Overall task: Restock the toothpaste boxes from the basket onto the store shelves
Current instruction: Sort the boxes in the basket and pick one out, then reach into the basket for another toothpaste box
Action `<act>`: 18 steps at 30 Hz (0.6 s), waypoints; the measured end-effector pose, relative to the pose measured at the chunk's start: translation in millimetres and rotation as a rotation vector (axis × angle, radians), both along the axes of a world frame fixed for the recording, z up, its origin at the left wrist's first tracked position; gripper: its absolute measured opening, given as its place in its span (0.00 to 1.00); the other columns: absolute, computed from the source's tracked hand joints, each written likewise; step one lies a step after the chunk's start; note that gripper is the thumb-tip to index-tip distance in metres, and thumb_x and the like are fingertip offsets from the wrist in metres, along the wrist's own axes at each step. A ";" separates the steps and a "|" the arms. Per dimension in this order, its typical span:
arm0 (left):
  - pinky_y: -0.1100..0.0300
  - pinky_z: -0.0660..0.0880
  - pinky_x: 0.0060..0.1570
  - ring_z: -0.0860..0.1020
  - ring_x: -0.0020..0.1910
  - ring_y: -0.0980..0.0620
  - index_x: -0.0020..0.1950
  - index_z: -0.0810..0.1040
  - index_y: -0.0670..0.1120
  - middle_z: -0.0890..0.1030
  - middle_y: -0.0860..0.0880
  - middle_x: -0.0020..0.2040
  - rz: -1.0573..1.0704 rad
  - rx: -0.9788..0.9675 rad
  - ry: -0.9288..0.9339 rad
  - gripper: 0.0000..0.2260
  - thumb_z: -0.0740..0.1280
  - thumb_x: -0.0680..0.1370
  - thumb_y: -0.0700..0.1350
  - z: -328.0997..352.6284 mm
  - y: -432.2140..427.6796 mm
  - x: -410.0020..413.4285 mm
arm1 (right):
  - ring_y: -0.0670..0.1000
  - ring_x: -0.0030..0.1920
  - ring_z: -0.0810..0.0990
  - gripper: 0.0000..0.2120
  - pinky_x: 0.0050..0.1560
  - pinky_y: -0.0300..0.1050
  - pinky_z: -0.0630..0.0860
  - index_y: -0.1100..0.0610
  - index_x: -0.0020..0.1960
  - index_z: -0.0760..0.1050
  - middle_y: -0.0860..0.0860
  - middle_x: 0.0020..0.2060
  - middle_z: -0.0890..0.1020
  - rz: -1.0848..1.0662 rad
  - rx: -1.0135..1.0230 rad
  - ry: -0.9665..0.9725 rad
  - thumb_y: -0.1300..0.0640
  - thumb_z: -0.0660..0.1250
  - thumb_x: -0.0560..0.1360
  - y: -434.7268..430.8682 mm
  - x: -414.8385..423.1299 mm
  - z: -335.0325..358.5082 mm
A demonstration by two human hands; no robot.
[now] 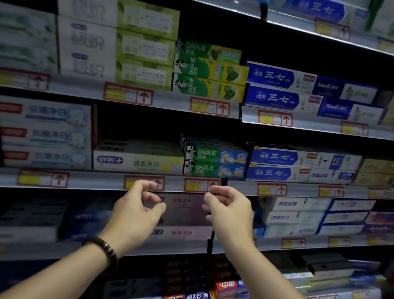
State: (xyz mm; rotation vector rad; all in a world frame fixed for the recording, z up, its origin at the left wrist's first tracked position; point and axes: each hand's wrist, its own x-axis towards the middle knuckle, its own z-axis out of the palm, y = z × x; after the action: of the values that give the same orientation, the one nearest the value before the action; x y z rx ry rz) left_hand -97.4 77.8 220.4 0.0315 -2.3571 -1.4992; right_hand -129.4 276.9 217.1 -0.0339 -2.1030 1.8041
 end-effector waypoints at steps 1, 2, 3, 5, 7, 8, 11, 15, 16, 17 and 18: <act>0.66 0.74 0.36 0.82 0.44 0.55 0.65 0.73 0.55 0.82 0.55 0.51 -0.003 0.001 -0.007 0.14 0.71 0.81 0.47 -2.9 -5.6 7.5 | 0.48 0.45 0.88 0.05 0.52 0.58 0.86 0.47 0.53 0.82 0.47 0.41 0.88 0.022 -0.005 -0.004 0.54 0.75 0.78 -4.6 8.2 -1.5; 0.65 0.75 0.37 0.82 0.45 0.54 0.65 0.73 0.55 0.82 0.55 0.51 -0.004 0.000 -0.012 0.14 0.71 0.81 0.48 -5.5 -10.9 14.2 | 0.47 0.44 0.88 0.05 0.53 0.58 0.86 0.48 0.54 0.83 0.47 0.40 0.88 0.042 -0.010 -0.007 0.55 0.75 0.79 -8.7 16.1 -3.0; 0.62 0.76 0.38 0.82 0.45 0.54 0.65 0.73 0.56 0.82 0.56 0.50 -0.002 0.000 -0.016 0.14 0.71 0.81 0.48 -7.6 -17.3 21.7 | 0.47 0.44 0.89 0.05 0.53 0.58 0.86 0.48 0.54 0.83 0.47 0.40 0.88 0.064 -0.013 -0.008 0.55 0.75 0.79 -13.8 24.8 -3.8; 0.57 0.79 0.42 0.83 0.46 0.53 0.64 0.73 0.57 0.83 0.56 0.50 -0.002 0.006 -0.027 0.13 0.71 0.81 0.49 -11.7 -29.7 36.6 | 0.47 0.44 0.89 0.05 0.53 0.58 0.86 0.49 0.55 0.83 0.47 0.41 0.89 0.097 -0.016 -0.008 0.55 0.75 0.79 -24.2 41.4 -8.0; 0.55 0.80 0.46 0.84 0.46 0.53 0.64 0.74 0.57 0.83 0.57 0.50 -0.005 0.015 -0.037 0.13 0.70 0.81 0.50 -18.2 -41.2 51.1 | 0.48 0.44 0.89 0.05 0.52 0.58 0.86 0.49 0.55 0.83 0.48 0.42 0.89 0.127 -0.033 -0.017 0.56 0.75 0.79 -34.4 56.5 -14.6; 0.53 0.80 0.48 0.83 0.47 0.53 0.64 0.74 0.57 0.83 0.57 0.50 -0.007 0.024 -0.045 0.12 0.70 0.81 0.50 -21.6 -46.9 58.6 | 0.48 0.44 0.89 0.05 0.51 0.58 0.86 0.49 0.54 0.83 0.49 0.42 0.89 0.141 -0.046 -0.026 0.56 0.75 0.79 -40.2 63.8 -18.3; 0.50 0.81 0.52 0.84 0.46 0.53 0.61 0.75 0.60 0.84 0.56 0.49 -0.011 0.044 -0.070 0.10 0.70 0.81 0.50 -36.2 -60.9 80.8 | 0.51 0.44 0.89 0.04 0.49 0.59 0.86 0.50 0.53 0.84 0.50 0.41 0.89 0.167 -0.085 -0.047 0.57 0.75 0.79 -56.4 83.5 -33.6; 0.51 0.81 0.45 0.84 0.43 0.51 0.61 0.77 0.60 0.84 0.57 0.48 0.012 0.073 -0.098 0.10 0.70 0.81 0.49 -58.4 -74.7 108.2 | 0.50 0.44 0.89 0.03 0.46 0.54 0.86 0.52 0.52 0.83 0.53 0.43 0.88 0.223 -0.085 -0.083 0.59 0.74 0.80 -73.2 106.0 -56.3; 0.51 0.81 0.43 0.84 0.42 0.49 0.60 0.77 0.59 0.84 0.56 0.48 0.018 0.102 -0.110 0.10 0.70 0.81 0.48 -63.9 -77.7 114.5 | 0.50 0.44 0.89 0.03 0.46 0.54 0.86 0.52 0.52 0.83 0.53 0.43 0.88 0.241 -0.057 -0.088 0.58 0.74 0.80 -75.3 110.3 -62.4; 0.52 0.81 0.41 0.84 0.42 0.49 0.60 0.77 0.58 0.84 0.54 0.48 0.020 0.127 -0.120 0.09 0.70 0.81 0.47 -68.6 -79.5 120.2 | 0.50 0.44 0.89 0.03 0.46 0.54 0.86 0.52 0.53 0.83 0.53 0.43 0.88 0.257 -0.031 -0.092 0.58 0.74 0.80 -76.1 113.4 -68.7; 0.51 0.81 0.41 0.84 0.42 0.49 0.60 0.78 0.58 0.84 0.54 0.48 0.021 0.139 -0.126 0.09 0.70 0.82 0.47 -72.8 -81.8 125.9 | 0.50 0.45 0.89 0.03 0.46 0.55 0.86 0.52 0.52 0.83 0.53 0.44 0.88 0.272 -0.010 -0.098 0.58 0.73 0.80 -76.5 116.4 -74.0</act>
State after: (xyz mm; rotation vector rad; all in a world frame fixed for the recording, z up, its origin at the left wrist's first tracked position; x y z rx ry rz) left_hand 28.5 -4.1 147.6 0.1901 -2.3351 -1.6940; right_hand -13.0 200.4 143.1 0.1729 -2.2579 2.0037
